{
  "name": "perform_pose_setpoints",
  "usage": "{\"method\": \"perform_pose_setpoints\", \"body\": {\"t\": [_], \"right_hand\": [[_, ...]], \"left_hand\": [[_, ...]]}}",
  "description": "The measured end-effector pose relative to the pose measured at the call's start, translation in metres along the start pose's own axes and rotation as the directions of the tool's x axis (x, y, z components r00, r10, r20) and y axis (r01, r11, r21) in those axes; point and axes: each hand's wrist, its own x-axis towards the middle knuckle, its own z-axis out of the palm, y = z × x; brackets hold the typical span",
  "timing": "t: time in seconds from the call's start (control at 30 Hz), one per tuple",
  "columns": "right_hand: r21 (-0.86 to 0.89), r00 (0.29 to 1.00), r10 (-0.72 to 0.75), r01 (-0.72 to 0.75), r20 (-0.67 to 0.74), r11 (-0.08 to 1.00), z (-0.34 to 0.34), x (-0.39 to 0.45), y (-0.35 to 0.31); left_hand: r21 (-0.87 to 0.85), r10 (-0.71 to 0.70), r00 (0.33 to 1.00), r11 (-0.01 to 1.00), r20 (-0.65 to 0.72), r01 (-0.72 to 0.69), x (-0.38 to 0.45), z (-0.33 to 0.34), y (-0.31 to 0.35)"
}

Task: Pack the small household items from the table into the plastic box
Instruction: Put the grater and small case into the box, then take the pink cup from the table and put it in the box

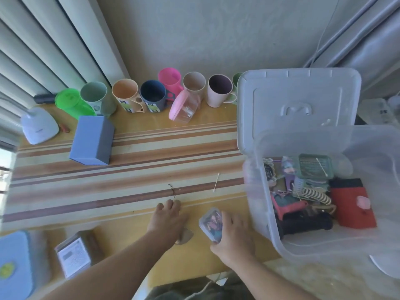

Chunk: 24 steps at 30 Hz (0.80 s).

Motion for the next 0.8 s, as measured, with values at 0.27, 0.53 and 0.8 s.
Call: {"method": "perform_pose_setpoints", "body": {"t": [0.27, 0.53, 0.8], "right_hand": [[0.166, 0.943, -0.316, 0.330, -0.104, 0.929, -0.060, -0.031, -0.038], [0.194, 0.807, -0.370, 0.498, -0.460, 0.845, -0.194, -0.050, 0.011], [0.151, 0.940, -0.058, 0.114, -0.336, 0.982, -0.206, 0.012, 0.159]], "left_hand": [[-0.350, 0.137, 0.986, 0.932, 0.095, -0.096, -0.039, -0.004, -0.024], [-0.772, -0.114, 0.979, 0.632, -0.167, -0.058, -0.055, -0.109, -0.022], [-0.861, -0.115, 0.963, 0.482, -0.243, -0.160, -0.058, -0.189, 0.030]]}}
